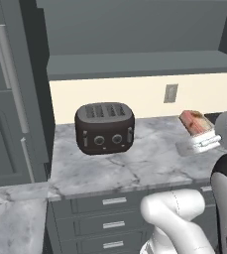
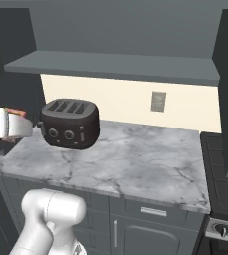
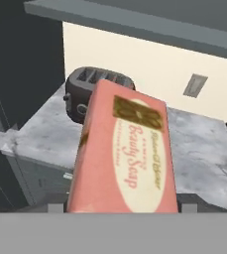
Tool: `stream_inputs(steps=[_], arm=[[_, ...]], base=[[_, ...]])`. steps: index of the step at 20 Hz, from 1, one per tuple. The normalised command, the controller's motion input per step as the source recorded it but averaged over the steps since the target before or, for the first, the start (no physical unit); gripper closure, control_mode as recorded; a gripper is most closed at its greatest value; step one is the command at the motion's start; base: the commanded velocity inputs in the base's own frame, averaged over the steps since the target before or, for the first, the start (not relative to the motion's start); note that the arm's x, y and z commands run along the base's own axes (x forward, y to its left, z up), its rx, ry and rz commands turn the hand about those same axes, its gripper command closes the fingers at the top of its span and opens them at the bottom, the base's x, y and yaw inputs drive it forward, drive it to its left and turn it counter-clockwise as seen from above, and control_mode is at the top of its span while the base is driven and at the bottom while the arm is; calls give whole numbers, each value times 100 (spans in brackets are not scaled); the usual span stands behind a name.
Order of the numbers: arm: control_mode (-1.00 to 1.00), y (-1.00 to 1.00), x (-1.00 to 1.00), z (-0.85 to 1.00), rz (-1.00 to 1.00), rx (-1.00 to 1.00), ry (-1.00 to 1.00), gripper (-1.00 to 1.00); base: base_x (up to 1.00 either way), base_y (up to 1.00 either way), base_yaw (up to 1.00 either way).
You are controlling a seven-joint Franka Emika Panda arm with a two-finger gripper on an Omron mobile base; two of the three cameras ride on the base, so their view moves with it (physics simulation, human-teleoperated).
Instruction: Locate and retrieve the bar soap and bar soap from the cabinet. Place them next to the sink.
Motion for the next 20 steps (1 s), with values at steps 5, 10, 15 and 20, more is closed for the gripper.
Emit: stream_inputs(steps=[5,10,15,20], arm=[[-100,0,-55,-25,22,-26,18,100],[-100,0,-72,-47,12,-12,9,100],[-100,0,-13,-10,-1,0,0,100],[-100,0,0,0,0,0,0,100]], base=[[0,0,0],[0,0,0],[0,0,0],[0,0,0]])
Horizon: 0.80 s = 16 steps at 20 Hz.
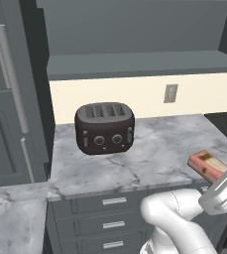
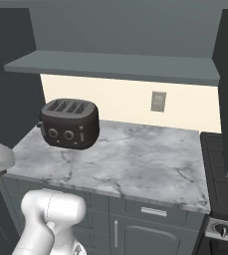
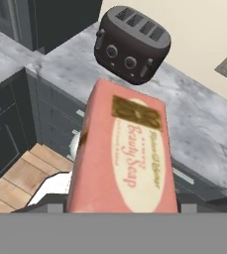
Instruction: Locate and retrieve the bar soap and bar soap from the cabinet. Place them next to the sink.
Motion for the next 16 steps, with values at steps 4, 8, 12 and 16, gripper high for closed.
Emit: stream_inputs(steps=[4,8,12,16], arm=[[-100,0,-5,0,0,0,0,100],[100,0,0,0,0,0,0,100],[100,0,0,0,0,0,0,100],[100,0,0,0,0,0,0,100]], base=[[0,0,0],[-48,-8,-2],[-71,-9,-2],[-75,-6,-1]])
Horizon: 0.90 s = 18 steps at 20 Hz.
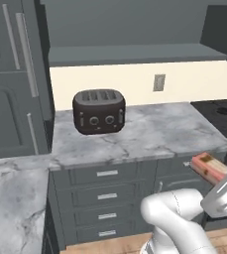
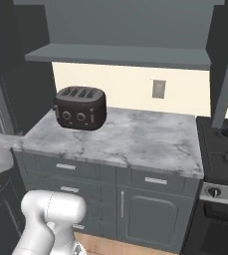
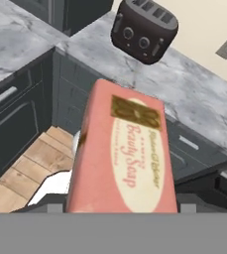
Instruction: Locate and retrieve the bar soap and bar soap from the cabinet. Place them next to the sink.
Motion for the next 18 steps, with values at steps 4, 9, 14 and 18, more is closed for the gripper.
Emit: stream_inputs(steps=[4,9,14,18], arm=[[100,0,0,0,0,0,0,100],[100,0,0,0,0,0,0,100],[100,0,0,0,0,0,0,100],[100,0,0,0,0,0,0,100]], base=[[-53,0,2],[-57,4,9],[-40,30,35],[-30,31,40]])
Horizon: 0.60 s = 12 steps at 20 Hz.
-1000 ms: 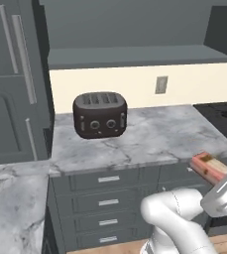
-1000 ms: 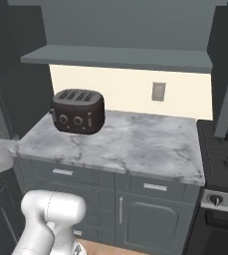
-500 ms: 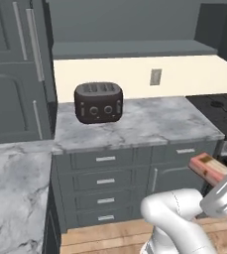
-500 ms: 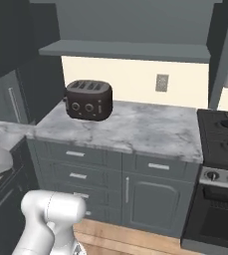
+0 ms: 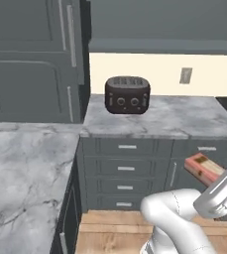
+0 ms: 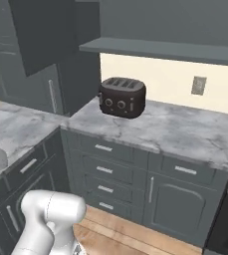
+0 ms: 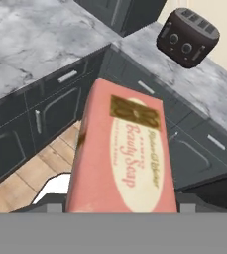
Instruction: Locate and retrieve the bar soap and bar soap from the cabinet. Place them next to the sink.
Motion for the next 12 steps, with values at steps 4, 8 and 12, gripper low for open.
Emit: stream_inputs(steps=[4,8,12], arm=[[100,0,0,0,0,0,0,100],[100,0,0,0,0,0,0,100],[100,0,0,0,0,0,0,100]], base=[[-16,38,44],[-19,46,43],[-18,45,43]])
